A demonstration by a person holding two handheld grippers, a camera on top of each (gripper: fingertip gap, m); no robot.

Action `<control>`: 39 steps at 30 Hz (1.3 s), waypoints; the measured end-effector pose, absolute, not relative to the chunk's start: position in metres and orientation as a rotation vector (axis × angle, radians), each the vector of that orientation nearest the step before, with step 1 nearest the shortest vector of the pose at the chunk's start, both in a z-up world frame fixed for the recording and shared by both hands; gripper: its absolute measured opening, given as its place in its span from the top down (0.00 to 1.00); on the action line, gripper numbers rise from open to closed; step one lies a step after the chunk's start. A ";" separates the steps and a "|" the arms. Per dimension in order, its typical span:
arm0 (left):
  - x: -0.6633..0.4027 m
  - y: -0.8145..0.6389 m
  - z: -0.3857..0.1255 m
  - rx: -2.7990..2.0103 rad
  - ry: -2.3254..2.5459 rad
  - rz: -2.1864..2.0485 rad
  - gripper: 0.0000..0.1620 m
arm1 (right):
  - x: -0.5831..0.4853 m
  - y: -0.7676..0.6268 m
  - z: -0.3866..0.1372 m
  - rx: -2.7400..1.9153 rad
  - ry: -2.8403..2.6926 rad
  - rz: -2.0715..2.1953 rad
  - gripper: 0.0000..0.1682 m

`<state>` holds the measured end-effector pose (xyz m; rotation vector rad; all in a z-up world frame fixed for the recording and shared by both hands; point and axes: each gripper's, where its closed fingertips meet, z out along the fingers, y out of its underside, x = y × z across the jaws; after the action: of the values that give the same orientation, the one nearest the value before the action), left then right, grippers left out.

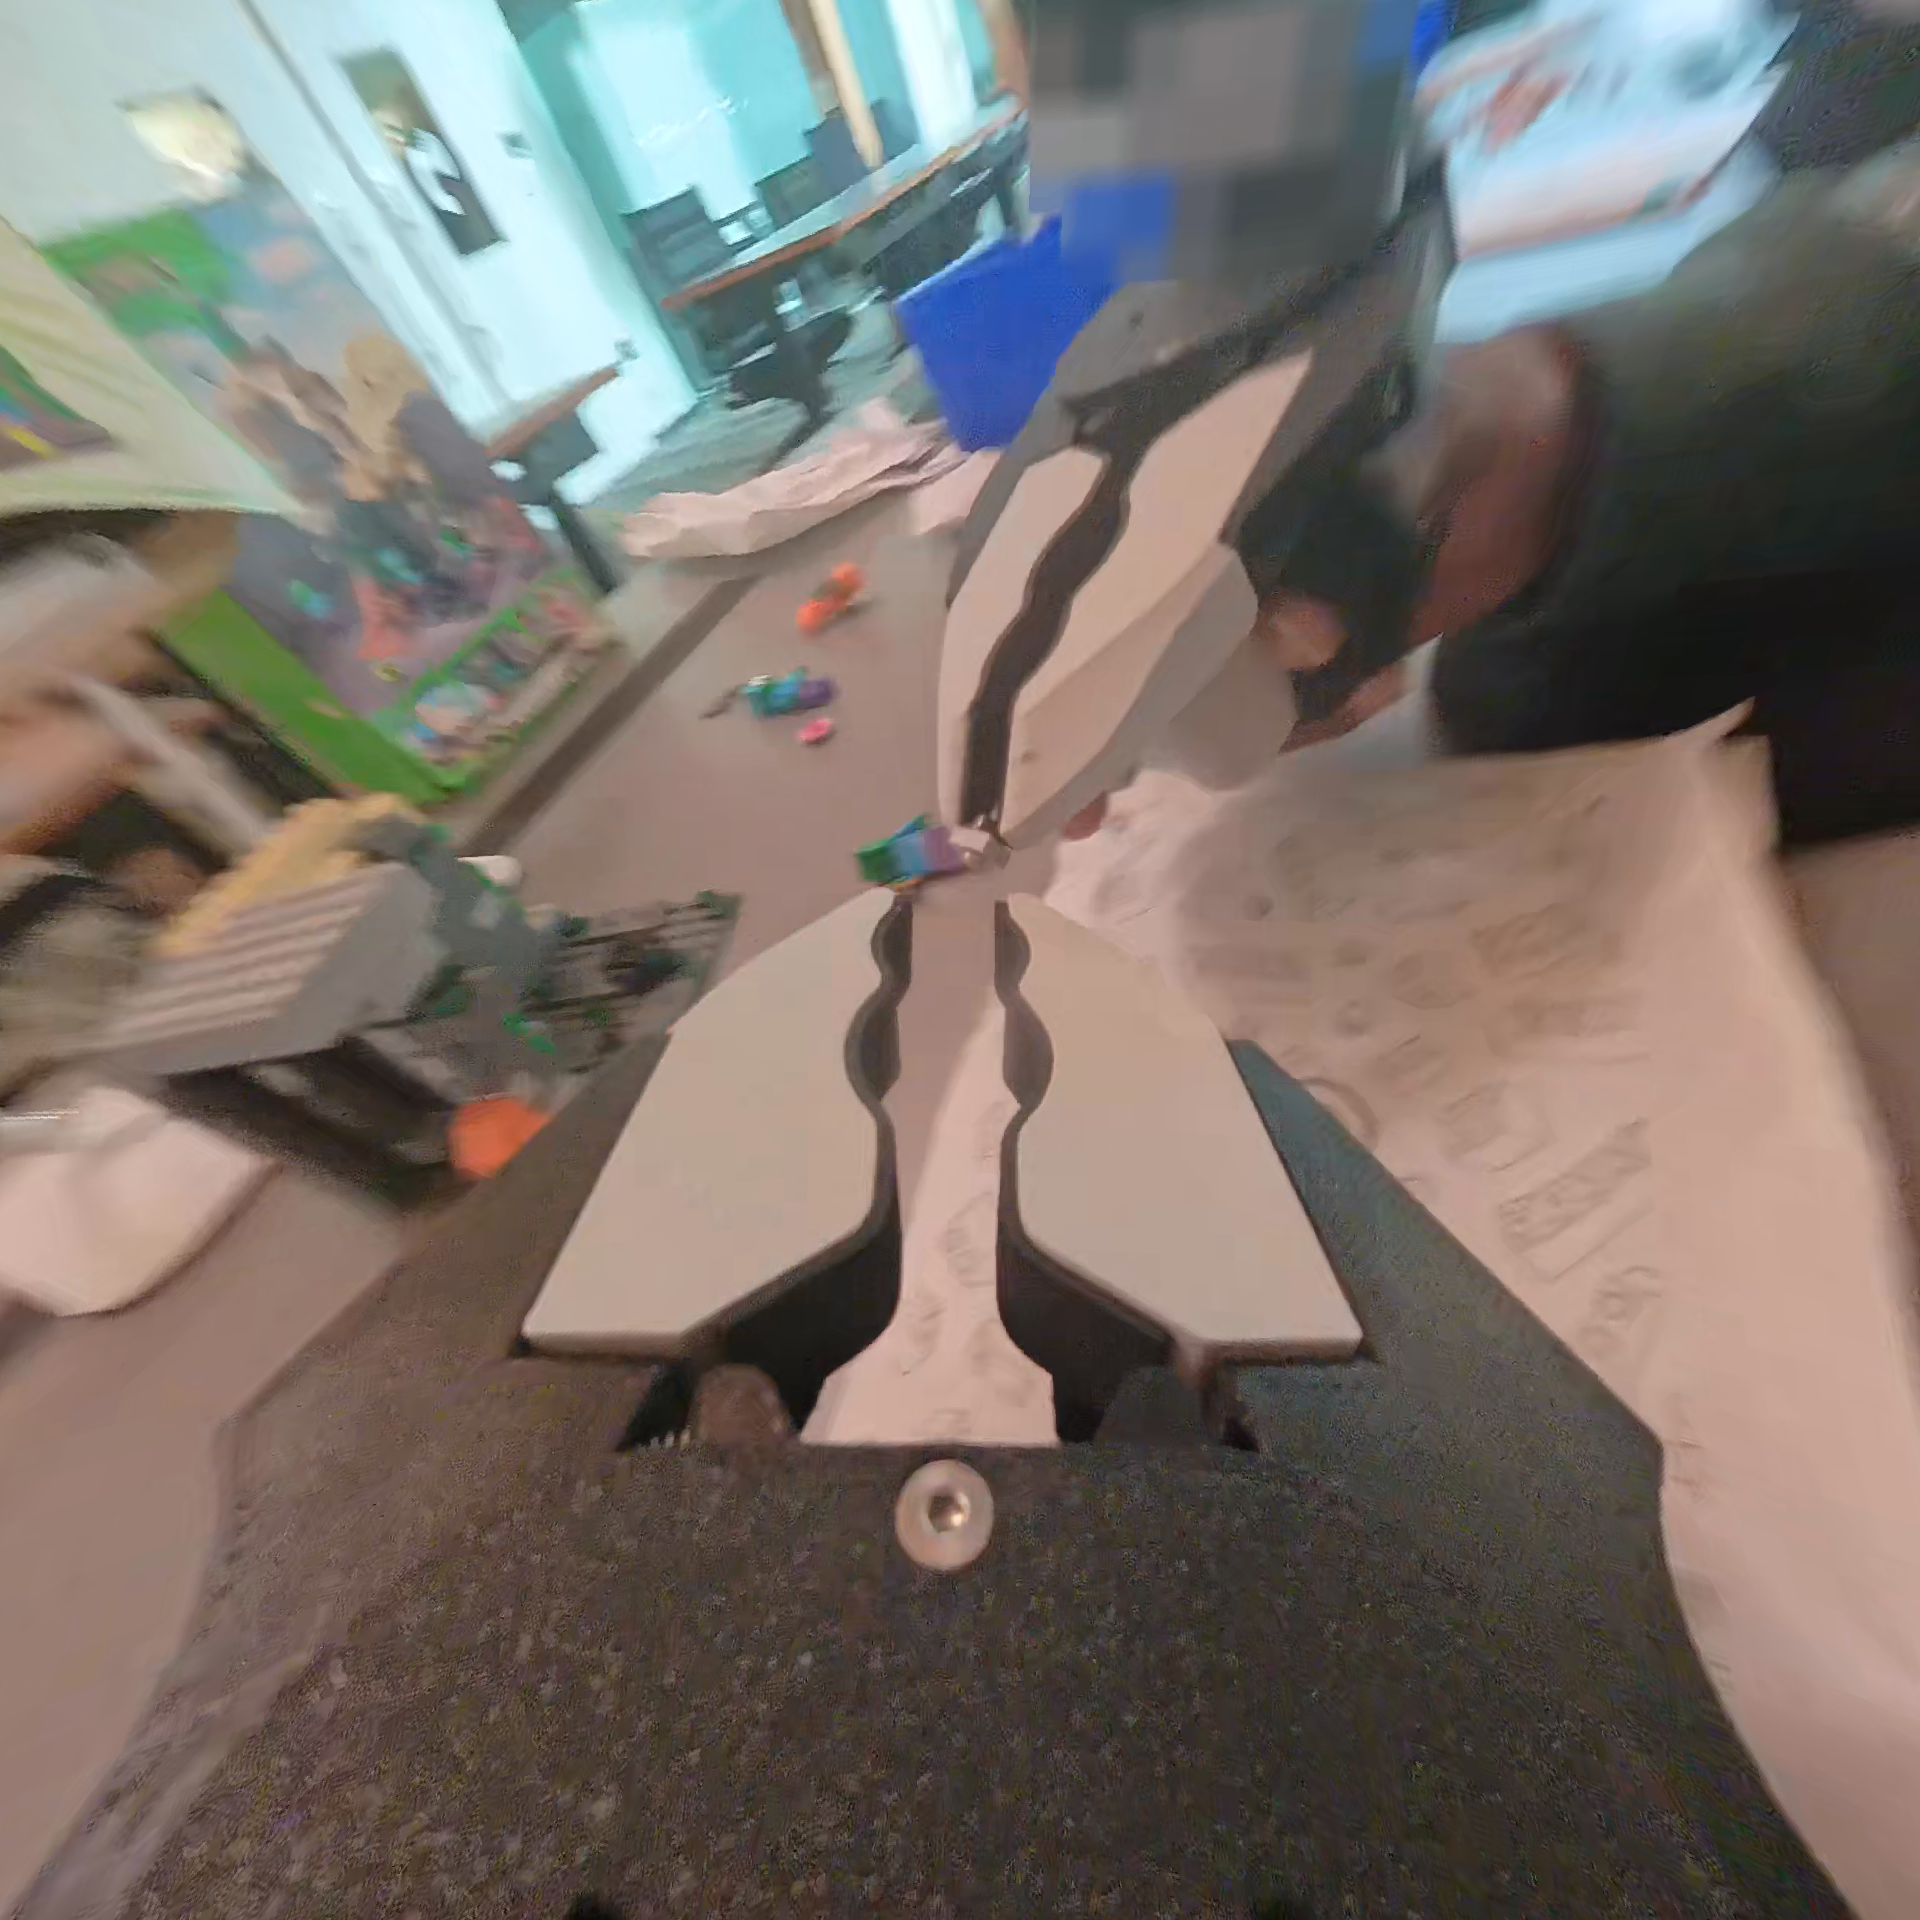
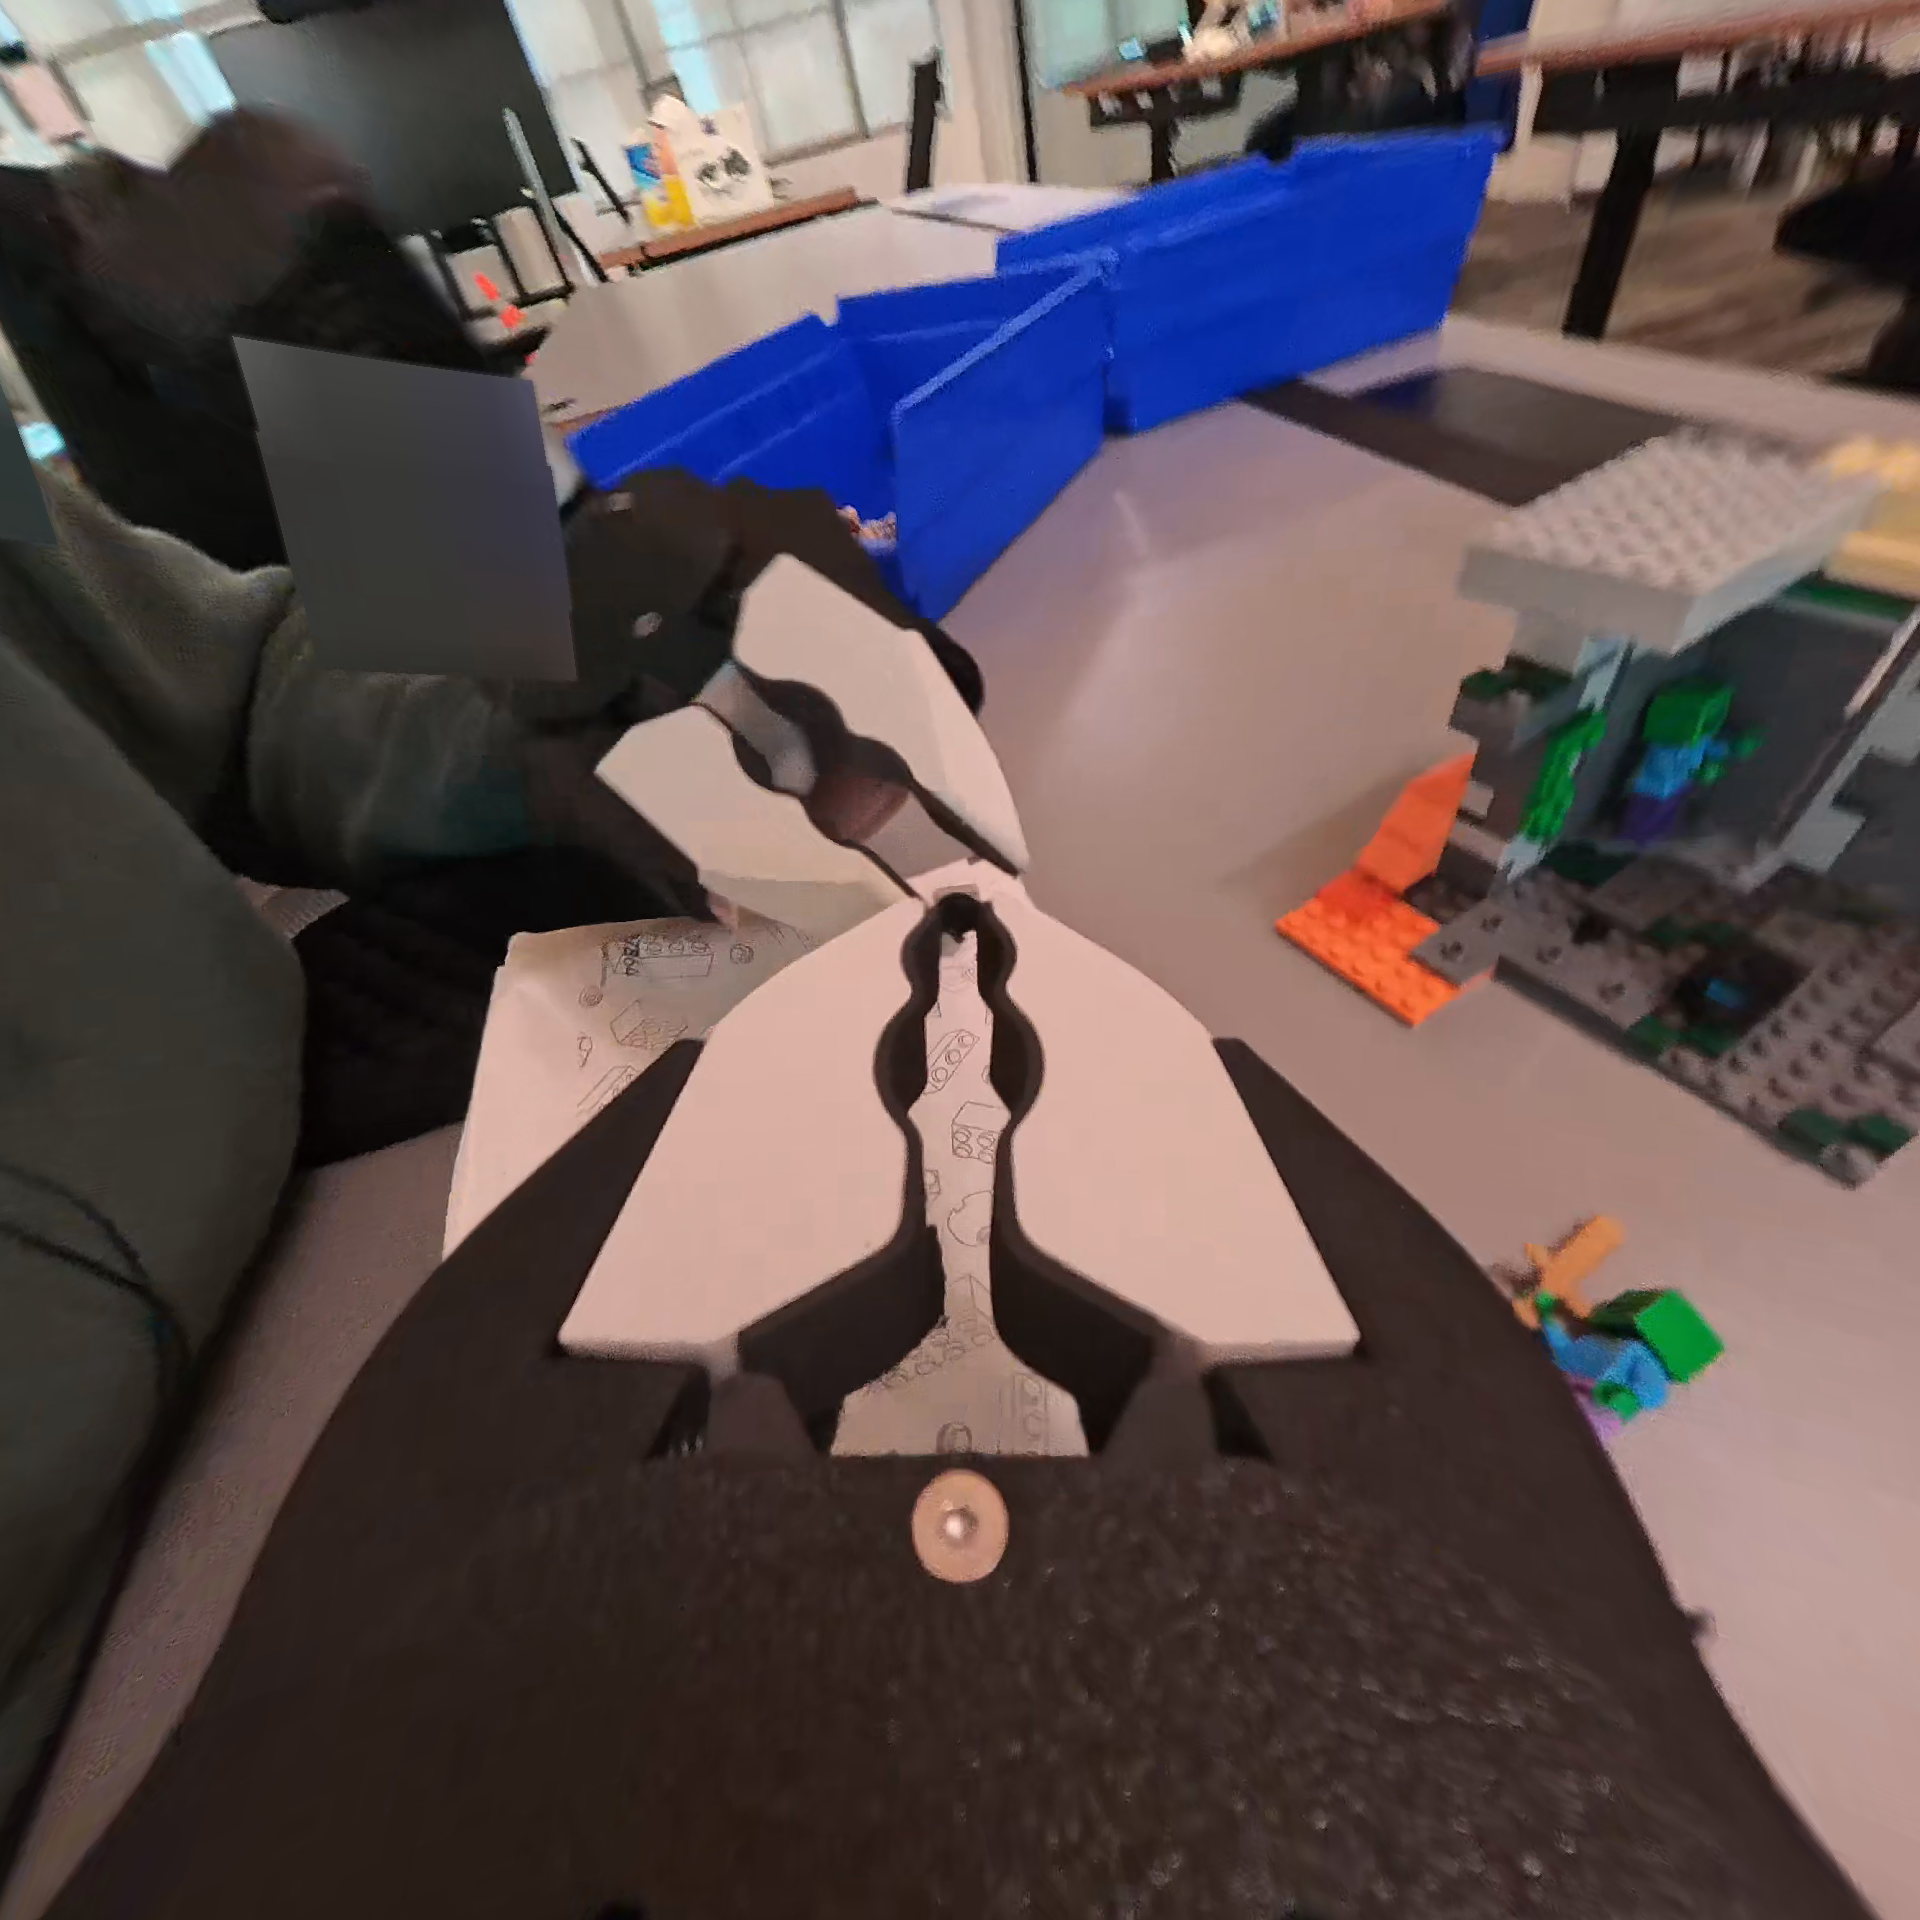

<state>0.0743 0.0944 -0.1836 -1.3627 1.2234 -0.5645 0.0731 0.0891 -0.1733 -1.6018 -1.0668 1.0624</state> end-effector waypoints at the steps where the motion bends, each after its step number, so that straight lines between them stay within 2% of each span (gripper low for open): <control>1: 0.076 0.089 -0.180 -1.386 1.200 -0.698 0.91 | 0.076 0.087 -0.169 -1.556 -1.080 1.067 0.96; 5: 0.076 0.077 -0.163 -1.415 1.099 -1.086 0.91 | 0.084 0.078 -0.157 -1.409 -1.116 1.070 0.96; 17: 0.081 0.048 -0.152 -1.433 1.104 -1.520 0.93 | 0.071 0.051 -0.152 -1.230 -1.259 0.993 0.96; 39: 0.081 0.047 -0.163 -1.536 1.138 -1.596 0.95 | 0.070 0.050 -0.164 -1.257 -1.361 0.752 0.97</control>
<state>0.0805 0.0470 -0.1627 -1.5359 1.1379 -1.5959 0.0698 0.0502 -0.1636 -1.2574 -1.3608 0.7515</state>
